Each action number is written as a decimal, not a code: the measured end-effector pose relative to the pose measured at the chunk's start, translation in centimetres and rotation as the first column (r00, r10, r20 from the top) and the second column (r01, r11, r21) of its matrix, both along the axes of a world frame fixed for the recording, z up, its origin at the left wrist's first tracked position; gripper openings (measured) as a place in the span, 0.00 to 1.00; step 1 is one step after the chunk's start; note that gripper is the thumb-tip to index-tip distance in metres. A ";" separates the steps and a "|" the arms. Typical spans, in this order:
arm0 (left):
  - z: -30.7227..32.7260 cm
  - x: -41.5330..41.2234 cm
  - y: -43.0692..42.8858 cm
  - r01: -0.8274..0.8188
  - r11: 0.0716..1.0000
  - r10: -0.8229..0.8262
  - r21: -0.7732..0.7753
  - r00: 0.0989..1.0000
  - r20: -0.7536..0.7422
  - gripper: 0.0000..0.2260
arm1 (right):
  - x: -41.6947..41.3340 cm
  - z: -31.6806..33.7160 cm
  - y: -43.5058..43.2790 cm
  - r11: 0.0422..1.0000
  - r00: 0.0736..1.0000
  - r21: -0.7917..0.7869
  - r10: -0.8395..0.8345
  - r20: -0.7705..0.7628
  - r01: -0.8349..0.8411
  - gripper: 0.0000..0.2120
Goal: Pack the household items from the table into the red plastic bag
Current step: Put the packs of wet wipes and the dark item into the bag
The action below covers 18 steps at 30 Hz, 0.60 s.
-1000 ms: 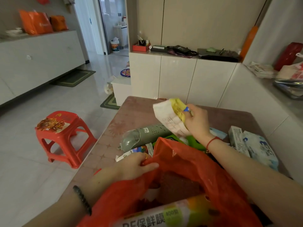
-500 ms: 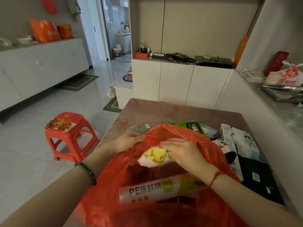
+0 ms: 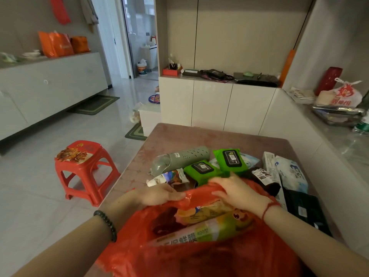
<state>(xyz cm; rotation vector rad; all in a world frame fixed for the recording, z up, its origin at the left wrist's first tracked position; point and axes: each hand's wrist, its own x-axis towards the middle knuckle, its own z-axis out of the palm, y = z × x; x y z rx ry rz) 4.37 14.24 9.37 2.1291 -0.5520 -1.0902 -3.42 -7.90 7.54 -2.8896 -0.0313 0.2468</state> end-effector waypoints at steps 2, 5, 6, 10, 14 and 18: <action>0.2 0.2 0.8 -0.035 0.999 0.035 -0.027 0.999 0.008 0.19 | 0.2 -0.4 -0.9 0.950 0.995 0.310 -0.001 -0.096 0.031 0.11; 0.3 1.2 1.7 -0.070 0.997 0.067 -0.013 0.983 -0.171 0.19 | 0.9 -0.1 -1.9 0.770 0.945 0.582 -0.079 -0.319 0.261 0.12; 0.4 1.4 1.6 -0.085 0.996 0.075 -0.031 0.966 -0.247 0.17 | 1.2 -0.1 -2.2 0.650 0.909 0.667 -0.093 -0.405 0.364 0.11; -0.8 1.9 0.0 -0.192 0.979 0.193 -0.064 0.981 0.012 0.14 | 2.8 -2.8 -2.9 0.377 0.759 0.661 -0.267 -0.593 0.649 0.08; -3.4 1.7 -1.4 -0.045 0.998 0.057 -0.043 0.934 0.353 0.23 | 3.2 -6.8 -2.3 0.556 0.679 0.433 -0.371 -0.634 0.709 0.05; -5.4 1.9 -2.2 0.207 0.964 -0.267 0.169 0.749 0.606 0.18 | 4.4 -6.6 -2.1 0.831 0.831 0.262 -0.357 -0.427 0.492 0.11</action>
